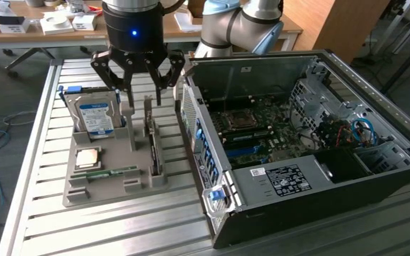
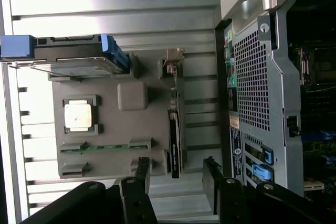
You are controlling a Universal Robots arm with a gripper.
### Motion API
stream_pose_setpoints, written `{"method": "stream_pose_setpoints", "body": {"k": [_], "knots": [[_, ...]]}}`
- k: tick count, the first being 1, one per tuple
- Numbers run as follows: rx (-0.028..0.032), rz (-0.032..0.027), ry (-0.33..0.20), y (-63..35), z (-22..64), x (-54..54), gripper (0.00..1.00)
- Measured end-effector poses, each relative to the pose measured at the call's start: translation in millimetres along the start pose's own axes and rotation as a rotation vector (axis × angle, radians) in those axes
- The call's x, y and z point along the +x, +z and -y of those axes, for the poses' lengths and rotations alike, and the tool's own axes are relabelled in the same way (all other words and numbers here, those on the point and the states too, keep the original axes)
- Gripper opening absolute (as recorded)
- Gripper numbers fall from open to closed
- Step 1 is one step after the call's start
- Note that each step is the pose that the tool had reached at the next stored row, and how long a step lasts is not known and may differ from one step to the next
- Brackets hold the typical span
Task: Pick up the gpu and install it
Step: 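Pick up the gpu and move the gpu toward the slot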
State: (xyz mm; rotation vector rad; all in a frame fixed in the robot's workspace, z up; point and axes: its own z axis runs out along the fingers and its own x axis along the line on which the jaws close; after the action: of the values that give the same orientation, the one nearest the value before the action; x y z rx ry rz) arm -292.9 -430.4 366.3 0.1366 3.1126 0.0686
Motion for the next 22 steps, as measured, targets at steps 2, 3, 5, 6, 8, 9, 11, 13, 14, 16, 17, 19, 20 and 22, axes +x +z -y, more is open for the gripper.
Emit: {"method": "stream_pose_setpoints", "body": {"k": [2,3,5,6,8,9,11,13,14,16,17,19,20,22], "knots": [[0.0000,0.0000,0.000,2.0,0.1,0.0,0.53],[-0.0001,0.0001,0.000,3.0,0.1,0.1,0.53],[0.0000,0.0000,0.000,4.8,0.2,0.1,0.53],[0.0000,0.0000,0.000,5.7,0.3,0.1,0.53],[0.0000,-0.0001,0.000,6.7,0.3,0.1,0.53],[0.0001,-0.0001,0.000,6.7,0.3,0.2,0.53],[-0.0001,-0.0001,0.000,6.8,0.3,0.2,0.53],[-0.0001,0.0000,0.000,6.8,0.3,0.2,0.53],[-0.0001,0.0000,0.000,6.9,0.3,0.2,0.53],[-0.0005,0.0002,0.000,8.9,0.4,0.2,0.53],[-0.0002,0.0000,0.000,10.3,0.5,0.3,0.53],[-0.0003,0.0001,0.000,13.5,0.6,0.3,0.53],[-0.0002,0.0000,0.000,15.0,0.7,0.4,0.53],[-0.0002,-0.0001,0.000,18.0,0.8,0.4,0.53]]}}
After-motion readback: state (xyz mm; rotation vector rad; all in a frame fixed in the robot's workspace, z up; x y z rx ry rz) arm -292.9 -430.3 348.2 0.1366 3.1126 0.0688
